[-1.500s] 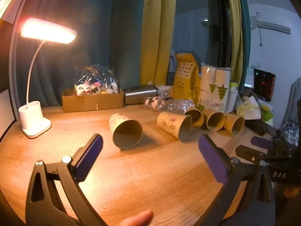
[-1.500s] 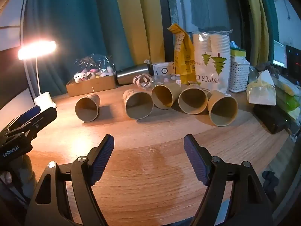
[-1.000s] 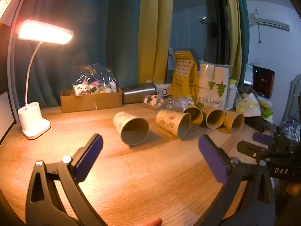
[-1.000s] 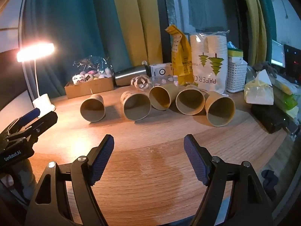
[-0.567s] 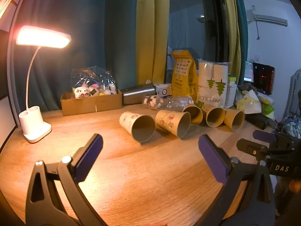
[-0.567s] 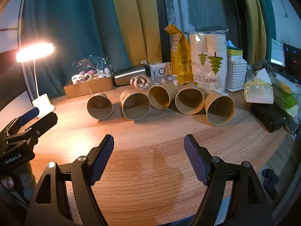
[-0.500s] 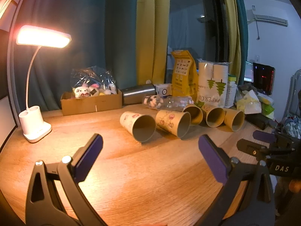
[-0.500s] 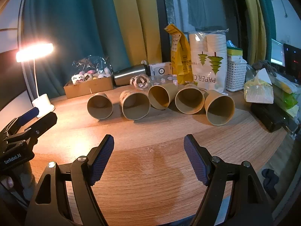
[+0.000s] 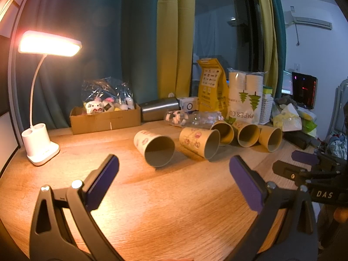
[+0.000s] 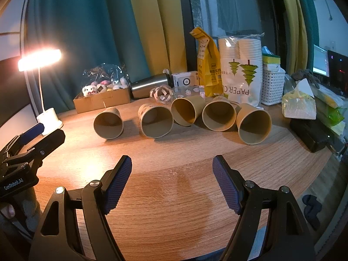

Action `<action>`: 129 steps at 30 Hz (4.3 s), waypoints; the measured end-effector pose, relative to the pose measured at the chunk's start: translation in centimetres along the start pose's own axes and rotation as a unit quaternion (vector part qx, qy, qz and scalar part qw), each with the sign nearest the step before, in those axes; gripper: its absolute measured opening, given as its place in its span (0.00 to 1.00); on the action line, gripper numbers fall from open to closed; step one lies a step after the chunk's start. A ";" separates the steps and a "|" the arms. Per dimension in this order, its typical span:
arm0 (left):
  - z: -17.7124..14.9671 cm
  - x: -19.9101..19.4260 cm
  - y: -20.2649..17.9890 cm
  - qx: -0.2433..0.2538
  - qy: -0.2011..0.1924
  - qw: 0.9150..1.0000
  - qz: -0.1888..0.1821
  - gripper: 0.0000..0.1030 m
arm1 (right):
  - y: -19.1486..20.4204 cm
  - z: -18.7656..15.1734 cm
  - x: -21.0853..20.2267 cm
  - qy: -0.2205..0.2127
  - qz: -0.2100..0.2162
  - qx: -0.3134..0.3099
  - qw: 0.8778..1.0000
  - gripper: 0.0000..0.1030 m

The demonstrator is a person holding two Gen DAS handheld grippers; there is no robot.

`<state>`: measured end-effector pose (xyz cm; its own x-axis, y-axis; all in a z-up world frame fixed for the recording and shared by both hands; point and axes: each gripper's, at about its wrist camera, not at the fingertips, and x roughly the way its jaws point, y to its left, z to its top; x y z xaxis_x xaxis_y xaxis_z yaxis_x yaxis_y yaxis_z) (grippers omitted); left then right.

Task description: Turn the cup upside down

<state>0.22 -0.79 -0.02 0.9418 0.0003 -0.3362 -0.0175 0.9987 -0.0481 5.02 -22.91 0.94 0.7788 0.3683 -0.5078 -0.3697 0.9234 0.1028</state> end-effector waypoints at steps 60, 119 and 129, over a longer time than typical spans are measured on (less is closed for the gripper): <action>-0.1 0.0 -0.5 0.004 -0.001 1.000 -0.004 1.00 | 0.0 -0.3 0.2 0.004 -0.001 0.001 1.000 0.77; 6.4 29.1 -7.5 0.017 0.396 0.917 0.052 0.96 | -11.6 4.5 9.3 0.062 0.143 0.090 0.984 0.77; 7.0 27.1 -8.2 0.042 0.387 0.920 0.038 0.65 | -11.9 4.4 9.0 0.058 0.132 0.092 0.985 0.77</action>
<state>28.26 -8.64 -2.18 0.4172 0.0658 -0.9064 -0.0173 0.9978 0.0645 18.66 -30.14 -1.04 0.5998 0.5937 -0.5364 -0.4460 0.8047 0.3919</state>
